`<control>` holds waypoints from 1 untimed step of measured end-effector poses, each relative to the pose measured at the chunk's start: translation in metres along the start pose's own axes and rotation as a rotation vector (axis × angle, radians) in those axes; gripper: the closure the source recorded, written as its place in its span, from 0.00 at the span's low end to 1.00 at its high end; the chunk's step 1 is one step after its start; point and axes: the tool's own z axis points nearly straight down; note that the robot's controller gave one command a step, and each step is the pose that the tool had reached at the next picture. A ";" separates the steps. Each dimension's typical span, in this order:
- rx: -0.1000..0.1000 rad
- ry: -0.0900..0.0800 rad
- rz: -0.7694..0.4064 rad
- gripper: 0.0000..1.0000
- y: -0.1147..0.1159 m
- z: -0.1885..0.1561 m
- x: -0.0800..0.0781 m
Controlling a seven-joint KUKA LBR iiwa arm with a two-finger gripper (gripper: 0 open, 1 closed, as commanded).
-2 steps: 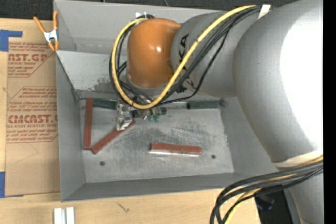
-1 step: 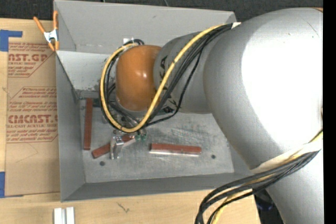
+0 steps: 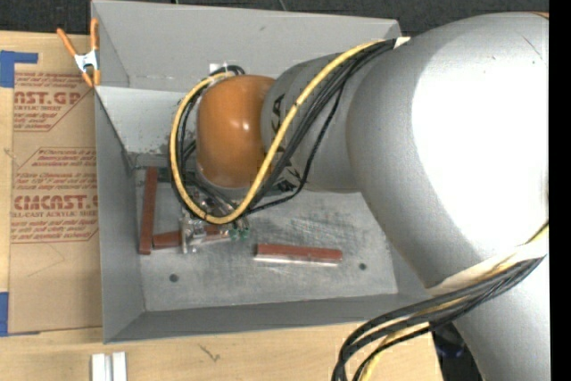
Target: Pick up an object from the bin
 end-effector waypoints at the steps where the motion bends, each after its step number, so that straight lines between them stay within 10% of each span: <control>1: 0.000 0.000 0.000 1.00 0.000 0.000 0.000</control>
Offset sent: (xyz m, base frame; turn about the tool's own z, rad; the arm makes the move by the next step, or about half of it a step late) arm -0.0125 0.0195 0.1444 -0.0445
